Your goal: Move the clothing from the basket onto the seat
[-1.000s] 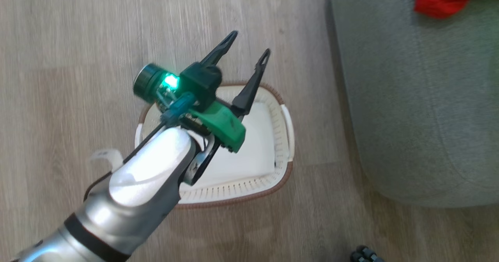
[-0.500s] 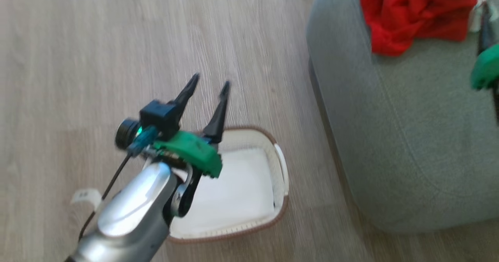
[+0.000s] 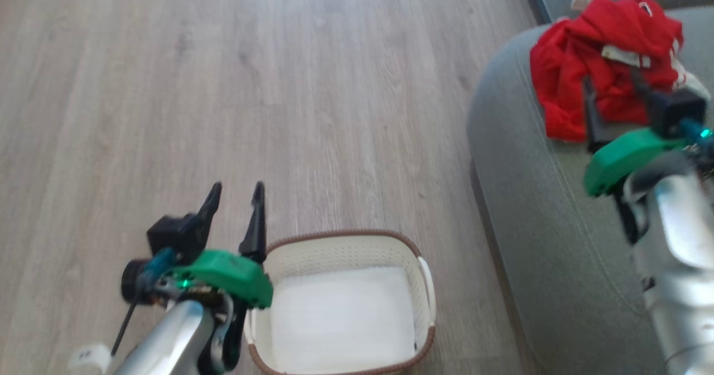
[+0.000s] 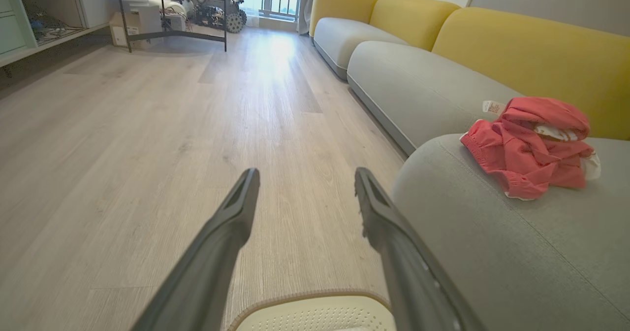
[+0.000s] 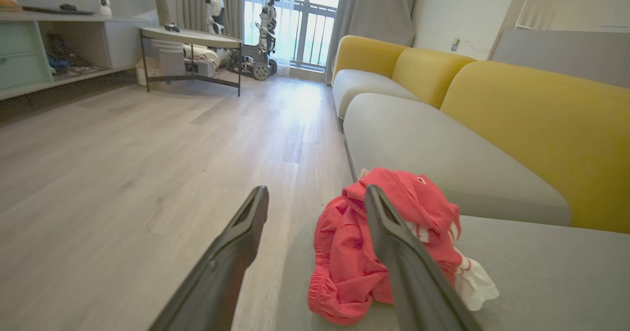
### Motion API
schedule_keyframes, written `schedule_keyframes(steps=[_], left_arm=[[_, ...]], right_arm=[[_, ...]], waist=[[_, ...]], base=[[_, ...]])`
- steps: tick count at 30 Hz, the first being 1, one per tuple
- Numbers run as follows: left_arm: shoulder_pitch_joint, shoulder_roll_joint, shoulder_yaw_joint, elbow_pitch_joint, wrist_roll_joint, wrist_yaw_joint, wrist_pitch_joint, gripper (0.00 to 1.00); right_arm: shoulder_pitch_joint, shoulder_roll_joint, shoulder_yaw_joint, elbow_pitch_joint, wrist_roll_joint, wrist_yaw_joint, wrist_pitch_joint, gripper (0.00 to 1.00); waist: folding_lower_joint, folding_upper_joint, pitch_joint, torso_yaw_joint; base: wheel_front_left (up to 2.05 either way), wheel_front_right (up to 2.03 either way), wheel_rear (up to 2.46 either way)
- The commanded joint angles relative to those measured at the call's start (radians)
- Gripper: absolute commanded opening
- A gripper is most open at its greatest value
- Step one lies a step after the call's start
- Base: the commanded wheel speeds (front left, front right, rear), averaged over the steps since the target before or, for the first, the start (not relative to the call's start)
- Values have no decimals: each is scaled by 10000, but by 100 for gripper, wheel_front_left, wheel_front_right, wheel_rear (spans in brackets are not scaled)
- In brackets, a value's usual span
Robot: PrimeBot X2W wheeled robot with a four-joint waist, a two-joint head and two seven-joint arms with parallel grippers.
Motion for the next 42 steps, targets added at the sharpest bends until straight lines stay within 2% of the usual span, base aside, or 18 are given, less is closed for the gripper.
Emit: schedule_keyframes(steps=[1, 5, 16, 24, 33, 42], left_arm=[[-140, 295, 583, -422, 111, 123, -130, 100], [522, 337, 1154, -725, 293, 289, -131, 100], [1909, 309, 2084, -1047, 788, 340, -132, 100], [2685, 142, 2659, -1092, 1126, 215, -133, 100], [3278, -35, 3258, -1066, 1528, -23, -133, 100], [3478, -316, 3625, -1013, 1966, -301, -133, 100]], right_arm=[[42, 138, 150, -451, 115, -4, -93, 100], [641, 724, -79, -1031, 129, -4, -93, 100], [2644, 1611, -142, -2805, -64, -4, -93, 100], [4085, 1692, 248, -3917, 665, -4, -93, 100], [5023, 1694, 75, -4960, 940, -4, -93, 100], [5507, 1695, 33, -5347, 1201, -4, -93, 100]], waist=[[1, -1, -233, 208], [1, -1, -375, 363], [1, -1, -561, 628], [1, -1, -631, 641], [1, -1, -674, 684], [1, -1, -723, 730]], base=[[0, 0, 0], [0, 0, 0], [0, 0, 0], [0, 0, 0], [0, 0, 0], [0, 0, 0]])
